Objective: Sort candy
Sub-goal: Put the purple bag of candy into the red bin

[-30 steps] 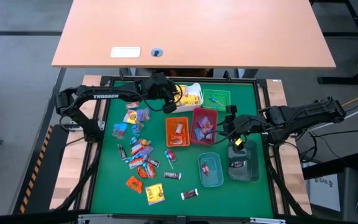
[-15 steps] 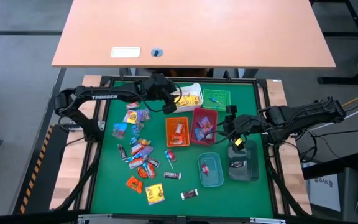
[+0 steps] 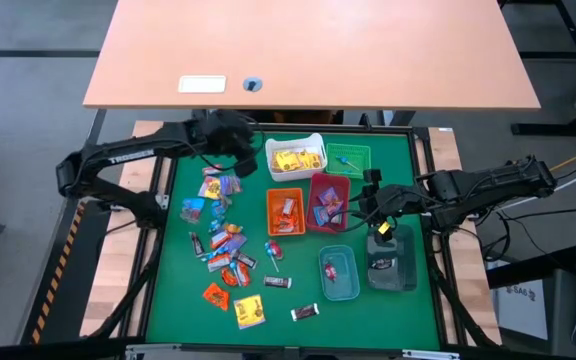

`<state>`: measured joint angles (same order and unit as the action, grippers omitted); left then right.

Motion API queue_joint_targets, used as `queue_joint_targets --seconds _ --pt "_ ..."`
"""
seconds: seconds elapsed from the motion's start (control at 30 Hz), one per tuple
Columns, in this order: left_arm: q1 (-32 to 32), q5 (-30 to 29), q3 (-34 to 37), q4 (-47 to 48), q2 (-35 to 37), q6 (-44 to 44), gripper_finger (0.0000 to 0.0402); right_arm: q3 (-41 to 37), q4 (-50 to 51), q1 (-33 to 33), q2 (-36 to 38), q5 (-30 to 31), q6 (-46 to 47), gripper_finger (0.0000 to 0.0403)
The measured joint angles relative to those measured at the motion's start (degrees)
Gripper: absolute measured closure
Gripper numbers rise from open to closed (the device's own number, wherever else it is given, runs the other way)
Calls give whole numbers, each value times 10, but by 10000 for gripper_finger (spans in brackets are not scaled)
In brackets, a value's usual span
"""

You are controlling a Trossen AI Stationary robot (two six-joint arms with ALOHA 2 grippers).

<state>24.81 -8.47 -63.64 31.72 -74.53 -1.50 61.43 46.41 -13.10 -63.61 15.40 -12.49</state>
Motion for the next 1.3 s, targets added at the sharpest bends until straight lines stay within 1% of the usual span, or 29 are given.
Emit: queue_joint_targets --seconds 0.13,0.3,0.43,0.57,0.73,0.93,1.3 --pt "21 2 0 98 2 -13 278 0 0 0 0 0 0 237" --pt "34 5 0 179 -19 -16 278 0 0 0 0 0 0 237" --pt "34 6 0 193 -46 -27 278 0 -1 0 0 0 0 237" --pt "34 43 0 192 -78 -27 278 0 -1 0 0 0 0 237" --pt "34 68 0 196 -127 -27 278 0 -1 0 0 0 0 237" --pt "34 67 0 226 -188 -25 278 0 0 0 0 0 0 237" --pt "34 61 0 219 -297 -24 278 0 0 0 0 0 0 237"
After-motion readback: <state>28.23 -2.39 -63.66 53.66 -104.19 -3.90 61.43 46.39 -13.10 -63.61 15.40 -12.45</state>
